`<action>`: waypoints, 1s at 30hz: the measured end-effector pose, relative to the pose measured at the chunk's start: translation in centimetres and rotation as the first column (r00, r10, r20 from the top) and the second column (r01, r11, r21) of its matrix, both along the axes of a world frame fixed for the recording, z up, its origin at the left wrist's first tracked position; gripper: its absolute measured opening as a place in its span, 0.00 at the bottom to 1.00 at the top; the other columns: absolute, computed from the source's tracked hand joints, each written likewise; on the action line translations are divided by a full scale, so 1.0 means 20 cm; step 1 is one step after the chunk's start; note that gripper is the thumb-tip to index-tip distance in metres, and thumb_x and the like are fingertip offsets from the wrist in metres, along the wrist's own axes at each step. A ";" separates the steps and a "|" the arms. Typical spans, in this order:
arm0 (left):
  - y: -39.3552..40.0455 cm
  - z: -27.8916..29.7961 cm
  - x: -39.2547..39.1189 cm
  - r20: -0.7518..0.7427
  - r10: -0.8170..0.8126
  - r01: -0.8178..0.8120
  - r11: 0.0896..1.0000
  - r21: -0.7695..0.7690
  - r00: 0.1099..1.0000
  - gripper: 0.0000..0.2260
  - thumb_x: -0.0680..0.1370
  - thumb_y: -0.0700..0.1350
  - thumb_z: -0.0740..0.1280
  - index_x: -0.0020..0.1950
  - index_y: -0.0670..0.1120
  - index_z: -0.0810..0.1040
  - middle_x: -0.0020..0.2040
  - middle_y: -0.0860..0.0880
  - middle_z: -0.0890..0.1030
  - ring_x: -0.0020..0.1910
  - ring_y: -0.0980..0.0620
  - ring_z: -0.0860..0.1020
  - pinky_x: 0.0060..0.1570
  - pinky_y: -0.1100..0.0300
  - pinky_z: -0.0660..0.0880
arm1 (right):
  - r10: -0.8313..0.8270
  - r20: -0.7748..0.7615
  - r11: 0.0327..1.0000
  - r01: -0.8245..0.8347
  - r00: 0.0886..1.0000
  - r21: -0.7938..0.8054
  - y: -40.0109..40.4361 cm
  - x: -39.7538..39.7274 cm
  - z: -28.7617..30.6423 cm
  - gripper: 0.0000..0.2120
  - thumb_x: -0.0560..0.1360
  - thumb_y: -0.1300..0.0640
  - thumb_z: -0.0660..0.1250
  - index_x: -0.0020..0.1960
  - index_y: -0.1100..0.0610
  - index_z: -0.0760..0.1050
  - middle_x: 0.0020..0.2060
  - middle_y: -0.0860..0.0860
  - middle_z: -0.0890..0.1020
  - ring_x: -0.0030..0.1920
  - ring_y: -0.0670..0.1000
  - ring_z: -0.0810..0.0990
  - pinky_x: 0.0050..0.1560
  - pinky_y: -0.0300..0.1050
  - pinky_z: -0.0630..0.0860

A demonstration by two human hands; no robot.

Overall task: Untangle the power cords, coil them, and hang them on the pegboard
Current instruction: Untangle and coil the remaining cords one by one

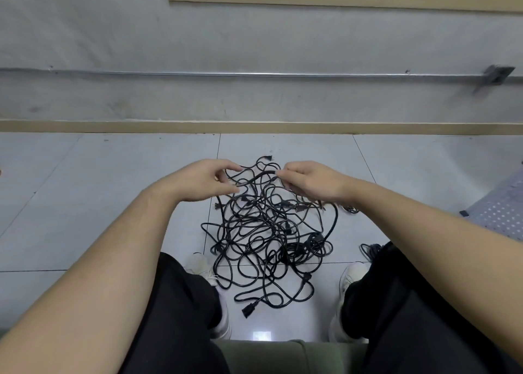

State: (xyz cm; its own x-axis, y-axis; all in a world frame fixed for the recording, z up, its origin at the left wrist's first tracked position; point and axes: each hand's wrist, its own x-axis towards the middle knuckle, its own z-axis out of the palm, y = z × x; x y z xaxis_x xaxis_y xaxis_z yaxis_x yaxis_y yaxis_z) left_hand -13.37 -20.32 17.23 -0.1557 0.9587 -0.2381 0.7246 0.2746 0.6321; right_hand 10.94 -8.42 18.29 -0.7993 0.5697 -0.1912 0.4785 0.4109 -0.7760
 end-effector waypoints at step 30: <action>0.03 0.03 0.27 0.131 -0.096 0.079 0.988 0.131 0.987 0.19 0.74 0.72 0.63 0.57 0.64 0.78 0.48 0.55 0.85 0.45 0.59 0.82 0.50 0.57 0.78 | -0.018 0.037 0.944 0.004 0.999 0.329 0.02 -0.01 0.10 0.18 0.83 0.46 0.63 0.36 0.51 0.76 0.26 0.46 0.72 0.26 0.38 0.71 0.31 0.32 0.66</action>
State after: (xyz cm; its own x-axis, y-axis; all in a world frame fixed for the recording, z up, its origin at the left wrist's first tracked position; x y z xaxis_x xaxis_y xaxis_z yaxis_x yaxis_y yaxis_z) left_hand -8.06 -19.70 17.85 -0.0441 0.9908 -0.1283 0.6469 0.1261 0.7521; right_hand 10.75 -8.10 20.27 -0.7883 0.6149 -0.0229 0.5117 0.6345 -0.5793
